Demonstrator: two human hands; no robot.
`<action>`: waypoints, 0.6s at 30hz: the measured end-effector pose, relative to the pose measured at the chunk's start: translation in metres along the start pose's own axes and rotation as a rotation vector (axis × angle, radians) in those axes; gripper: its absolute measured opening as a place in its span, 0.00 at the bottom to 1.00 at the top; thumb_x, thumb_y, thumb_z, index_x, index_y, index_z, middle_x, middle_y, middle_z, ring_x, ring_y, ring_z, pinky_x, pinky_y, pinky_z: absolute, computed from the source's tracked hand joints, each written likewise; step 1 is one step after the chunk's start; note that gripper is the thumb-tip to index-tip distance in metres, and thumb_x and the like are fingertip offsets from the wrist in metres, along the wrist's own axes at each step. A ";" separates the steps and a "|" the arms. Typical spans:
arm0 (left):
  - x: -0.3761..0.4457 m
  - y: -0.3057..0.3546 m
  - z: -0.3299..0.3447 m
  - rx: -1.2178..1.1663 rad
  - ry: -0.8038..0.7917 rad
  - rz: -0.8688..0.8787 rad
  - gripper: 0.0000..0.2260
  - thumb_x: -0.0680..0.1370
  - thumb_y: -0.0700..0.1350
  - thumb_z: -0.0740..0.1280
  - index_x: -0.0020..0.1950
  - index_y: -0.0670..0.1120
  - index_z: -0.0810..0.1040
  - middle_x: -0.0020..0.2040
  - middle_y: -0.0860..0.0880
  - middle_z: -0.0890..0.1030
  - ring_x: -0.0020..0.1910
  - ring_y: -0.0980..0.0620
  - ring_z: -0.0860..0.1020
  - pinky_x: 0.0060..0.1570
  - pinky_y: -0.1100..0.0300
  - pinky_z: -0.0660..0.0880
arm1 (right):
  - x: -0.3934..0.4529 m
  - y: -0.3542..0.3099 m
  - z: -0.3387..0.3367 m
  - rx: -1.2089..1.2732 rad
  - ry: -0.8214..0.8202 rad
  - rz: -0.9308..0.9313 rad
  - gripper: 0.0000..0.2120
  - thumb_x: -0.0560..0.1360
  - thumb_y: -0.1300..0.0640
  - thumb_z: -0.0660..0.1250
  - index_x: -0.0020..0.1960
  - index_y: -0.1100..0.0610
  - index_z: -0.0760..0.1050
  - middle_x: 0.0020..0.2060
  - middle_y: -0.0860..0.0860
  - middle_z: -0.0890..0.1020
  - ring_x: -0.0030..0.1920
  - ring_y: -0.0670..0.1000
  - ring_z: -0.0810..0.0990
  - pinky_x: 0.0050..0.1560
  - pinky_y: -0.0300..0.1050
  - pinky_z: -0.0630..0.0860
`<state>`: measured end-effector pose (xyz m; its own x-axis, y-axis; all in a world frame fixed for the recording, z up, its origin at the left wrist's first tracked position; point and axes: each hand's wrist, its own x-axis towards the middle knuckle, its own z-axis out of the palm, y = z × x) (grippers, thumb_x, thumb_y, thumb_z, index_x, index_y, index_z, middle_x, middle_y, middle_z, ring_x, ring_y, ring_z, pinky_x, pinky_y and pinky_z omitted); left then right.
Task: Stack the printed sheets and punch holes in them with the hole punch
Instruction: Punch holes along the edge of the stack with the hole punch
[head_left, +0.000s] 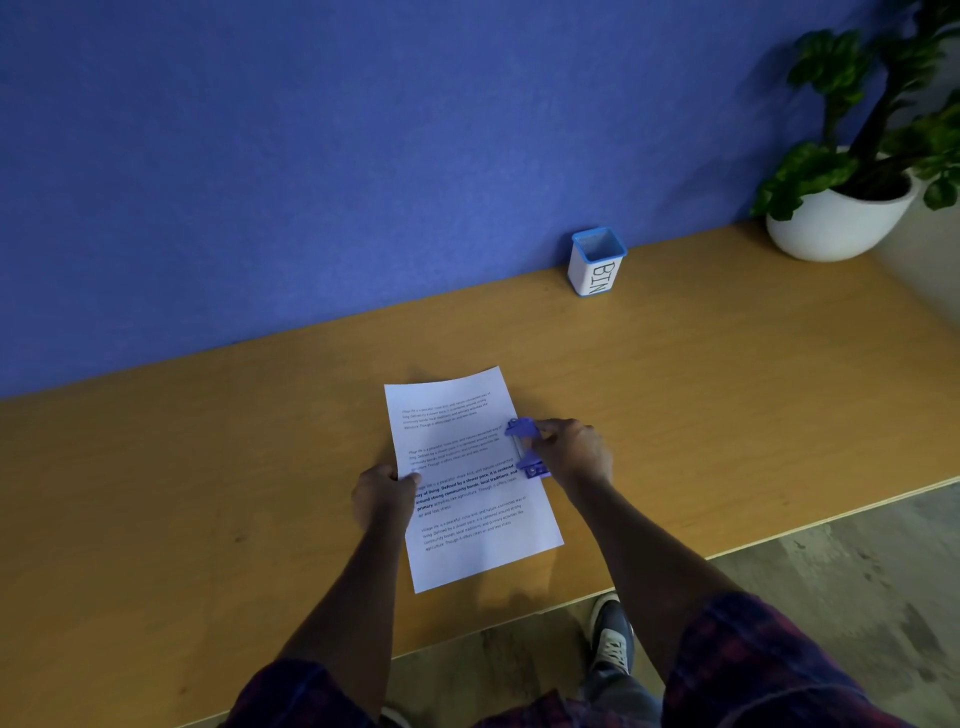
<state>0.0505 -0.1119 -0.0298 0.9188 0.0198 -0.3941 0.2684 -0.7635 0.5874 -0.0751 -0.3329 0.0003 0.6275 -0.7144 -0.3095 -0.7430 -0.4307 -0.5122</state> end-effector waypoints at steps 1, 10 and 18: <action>-0.001 0.000 -0.001 0.020 0.002 0.007 0.09 0.73 0.46 0.77 0.38 0.43 0.81 0.37 0.46 0.84 0.38 0.43 0.83 0.42 0.51 0.83 | 0.001 0.000 -0.001 0.002 -0.006 0.004 0.17 0.74 0.49 0.66 0.61 0.39 0.82 0.43 0.49 0.87 0.42 0.54 0.84 0.35 0.42 0.72; -0.016 0.011 0.005 0.309 0.144 0.232 0.37 0.69 0.43 0.79 0.73 0.47 0.66 0.67 0.40 0.72 0.64 0.36 0.73 0.62 0.42 0.72 | 0.002 0.001 -0.005 0.061 -0.046 0.048 0.13 0.73 0.48 0.69 0.56 0.39 0.84 0.43 0.47 0.86 0.43 0.53 0.84 0.39 0.45 0.79; -0.041 0.065 0.043 0.588 -0.134 0.850 0.39 0.73 0.55 0.75 0.80 0.46 0.64 0.80 0.48 0.65 0.76 0.46 0.67 0.69 0.47 0.68 | 0.005 0.003 -0.007 0.045 -0.085 0.064 0.08 0.74 0.47 0.69 0.50 0.44 0.84 0.40 0.48 0.85 0.41 0.53 0.83 0.36 0.43 0.74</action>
<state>0.0175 -0.1904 -0.0058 0.6893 -0.7163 -0.1084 -0.6688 -0.6867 0.2849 -0.0762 -0.3415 0.0027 0.5979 -0.6896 -0.4086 -0.7722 -0.3589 -0.5243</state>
